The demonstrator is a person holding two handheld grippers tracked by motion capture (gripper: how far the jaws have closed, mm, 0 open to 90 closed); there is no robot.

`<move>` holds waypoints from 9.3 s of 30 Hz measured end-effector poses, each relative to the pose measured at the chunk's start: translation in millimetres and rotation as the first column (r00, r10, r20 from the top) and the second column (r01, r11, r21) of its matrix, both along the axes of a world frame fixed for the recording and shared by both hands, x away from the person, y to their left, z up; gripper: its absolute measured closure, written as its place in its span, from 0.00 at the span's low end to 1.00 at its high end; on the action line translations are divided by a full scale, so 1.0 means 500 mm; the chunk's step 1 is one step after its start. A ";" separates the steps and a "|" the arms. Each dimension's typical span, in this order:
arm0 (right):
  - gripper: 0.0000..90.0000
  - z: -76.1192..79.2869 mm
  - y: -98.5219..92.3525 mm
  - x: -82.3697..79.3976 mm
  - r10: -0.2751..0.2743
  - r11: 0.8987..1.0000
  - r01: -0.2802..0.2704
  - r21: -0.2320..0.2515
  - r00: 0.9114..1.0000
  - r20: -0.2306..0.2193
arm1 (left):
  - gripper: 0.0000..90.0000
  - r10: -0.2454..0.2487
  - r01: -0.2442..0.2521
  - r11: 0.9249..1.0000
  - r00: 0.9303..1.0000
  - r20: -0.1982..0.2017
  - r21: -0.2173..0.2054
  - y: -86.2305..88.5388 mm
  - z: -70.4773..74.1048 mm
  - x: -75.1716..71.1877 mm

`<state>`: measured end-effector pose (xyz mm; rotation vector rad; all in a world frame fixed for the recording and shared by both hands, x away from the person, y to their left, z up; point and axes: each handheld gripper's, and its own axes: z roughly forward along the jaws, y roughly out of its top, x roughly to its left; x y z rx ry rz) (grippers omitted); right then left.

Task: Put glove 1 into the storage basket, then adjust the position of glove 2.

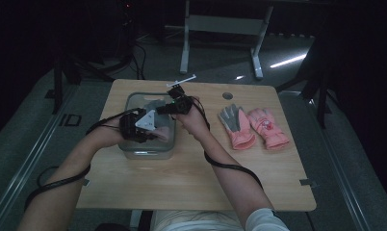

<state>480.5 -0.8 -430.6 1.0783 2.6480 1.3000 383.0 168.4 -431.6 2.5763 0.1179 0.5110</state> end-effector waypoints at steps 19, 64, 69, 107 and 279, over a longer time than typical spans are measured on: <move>0.82 -0.090 0.014 0.043 -0.044 0.994 0.038 -0.105 0.997 -0.060 | 0.76 -0.048 0.054 0.996 0.996 -0.078 0.075 -0.017 -0.102 0.068; 0.23 0.006 -0.065 0.045 -0.014 0.997 0.011 0.071 0.999 0.042 | 0.47 0.097 -0.096 0.995 0.992 -0.082 0.019 0.005 -0.062 0.083; 0.21 0.008 -0.093 0.033 -0.002 0.996 -0.002 0.093 0.999 0.043 | 0.35 0.150 -0.151 0.989 0.985 -0.083 0.004 0.000 -0.047 0.076; 0.39 -0.029 -0.336 -0.028 -0.072 0.997 0.073 0.000 0.978 0.197 | 0.02 0.138 -0.174 0.964 0.974 -0.178 -0.203 -0.196 -0.057 0.018; 0.57 -0.165 -0.711 0.035 -0.299 0.836 0.383 -0.394 0.918 0.259 | 0.02 0.132 -0.176 0.951 0.975 -0.179 -0.253 -0.275 -0.257 -0.175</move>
